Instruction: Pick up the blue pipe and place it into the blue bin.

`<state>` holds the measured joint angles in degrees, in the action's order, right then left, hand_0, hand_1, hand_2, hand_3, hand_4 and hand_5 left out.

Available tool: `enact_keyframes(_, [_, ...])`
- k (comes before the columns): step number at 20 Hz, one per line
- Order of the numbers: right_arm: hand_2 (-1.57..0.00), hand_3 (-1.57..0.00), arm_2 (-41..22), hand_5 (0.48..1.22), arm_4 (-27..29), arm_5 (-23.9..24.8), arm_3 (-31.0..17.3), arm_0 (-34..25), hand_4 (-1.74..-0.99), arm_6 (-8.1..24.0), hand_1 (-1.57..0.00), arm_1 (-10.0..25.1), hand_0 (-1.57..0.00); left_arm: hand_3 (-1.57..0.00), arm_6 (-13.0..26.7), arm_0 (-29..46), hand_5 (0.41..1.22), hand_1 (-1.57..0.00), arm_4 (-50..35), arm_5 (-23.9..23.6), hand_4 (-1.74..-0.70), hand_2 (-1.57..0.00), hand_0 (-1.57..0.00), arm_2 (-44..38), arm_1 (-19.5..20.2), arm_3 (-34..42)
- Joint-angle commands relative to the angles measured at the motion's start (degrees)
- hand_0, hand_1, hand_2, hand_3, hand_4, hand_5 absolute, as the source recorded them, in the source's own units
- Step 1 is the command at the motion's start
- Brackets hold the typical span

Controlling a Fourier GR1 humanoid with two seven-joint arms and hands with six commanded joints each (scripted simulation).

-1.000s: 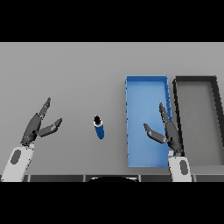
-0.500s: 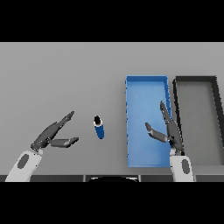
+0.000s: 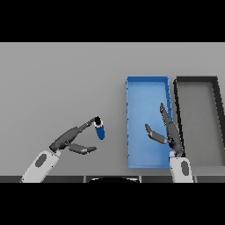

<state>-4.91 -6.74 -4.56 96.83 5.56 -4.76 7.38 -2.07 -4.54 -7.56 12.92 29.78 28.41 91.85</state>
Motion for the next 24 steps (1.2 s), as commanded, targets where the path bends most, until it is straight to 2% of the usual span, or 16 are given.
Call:
enact_keyframes(1, [0.00,0.00,0.08,0.616,0.26,-0.12,0.26,0.10,-1.271,-0.46,0.00,0.01,0.00,0.00,-0.09,-0.55,0.446,0.00,0.31,0.08,-1.12,0.00,0.00,0.30,-0.83,-1.04])
enact_keyframes(2, [0.00,0.00,-0.06,0.615,0.30,-0.45,1.20,0.99,-1.275,-1.20,0.00,0.33,0.00,0.00,0.78,-1.34,0.446,0.00,0.70,-0.42,-1.12,0.00,0.00,0.79,-2.22,-1.56])
enact_keyframes(5, [0.00,0.00,0.16,0.607,0.02,0.40,1.04,0.50,-1.273,0.13,0.00,-0.15,0.00,0.00,1.89,-4.54,0.450,0.00,0.93,0.01,-1.12,0.00,0.00,1.57,-6.64,-6.83])
enact_keyframes(7, [0.00,0.00,0.27,0.603,0.82,-0.39,1.52,1.75,-1.274,-1.17,0.00,0.10,0.00,0.00,0.15,-5.17,0.444,0.00,2.05,-0.12,-1.11,0.00,0.00,1.99,-7.94,-8.93])
enact_keyframes(10, [0.00,0.00,-0.02,0.598,0.13,-0.13,0.53,1.11,-1.267,-0.55,0.00,-0.24,0.00,0.00,-1.52,-7.90,0.445,0.00,4.52,-1.68,-1.07,0.00,0.00,2.50,-10.76,-12.45])
enact_keyframes(13, [0.00,0.00,0.40,0.600,0.63,-0.45,1.05,2.09,-1.267,-1.40,0.00,0.20,0.00,-0.02,-3.18,-8.72,0.507,0.00,2.08,-0.65,-1.11,-0.02,0.00,1.99,-13.66,-14.09])
enact_keyframes(14, [0.00,0.00,0.12,0.601,0.26,-0.29,0.87,1.85,-1.266,-1.09,0.00,-0.03,0.00,-0.10,-3.33,-9.28,0.550,-0.03,1.54,-0.78,-1.14,-0.11,0.00,1.62,-14.88,-15.30])
enact_keyframes(15, [0.00,0.00,0.22,0.600,0.38,-0.30,1.36,1.83,-1.261,-1.27,0.00,0.12,0.00,-0.26,-3.78,-9.33,0.607,-0.16,0.27,-0.69,-1.21,-0.29,-0.02,0.90,-15.67,-15.71])
enact_keyframes(16, [0.00,0.00,0.31,0.600,0.33,-0.23,1.25,1.63,-1.260,-1.17,0.00,0.20,0.00,-0.52,-3.32,-9.22,0.730,-0.35,-0.99,-0.69,-1.25,-0.48,-0.19,0.50,-16.82,-16.11])
enact_keyframes(17, [0.00,0.00,0.39,0.602,0.21,-0.16,1.08,1.49,-1.259,-1.04,0.00,0.33,0.00,-0.72,-3.28,-8.74,0.828,-0.59,-1.34,-1.49,-1.35,-0.70,-0.44,0.23,-17.57,-16.24])
enact_keyframes(19, [0.00,0.00,0.55,0.609,0.47,-0.29,0.66,1.04,-1.261,-1.16,0.00,0.34,0.00,-1.00,-3.61,-8.44,0.969,-0.94,-0.58,-2.51,-1.48,-1.01,-0.85,0.53,-18.62,-16.24])
enact_keyframes(21, [0.00,0.00,0.66,0.614,0.88,-0.80,0.95,1.37,-1.259,-1.41,0.00,0.70,0.00,-1.16,-5.19,-7.89,1.060,-1.17,-0.38,-2.96,-1.57,-1.21,-1.11,0.47,-19.11,-16.24])
enact_keyframes(24, [0.00,0.00,0.37,0.616,0.52,-0.46,0.90,0.86,-1.255,-0.36,0.00,0.37,0.00,-1.31,-8.52,-6.60,1.139,-1.37,1.97,-4.99,-1.65,-1.39,-1.33,2.15,-18.45,-14.91])
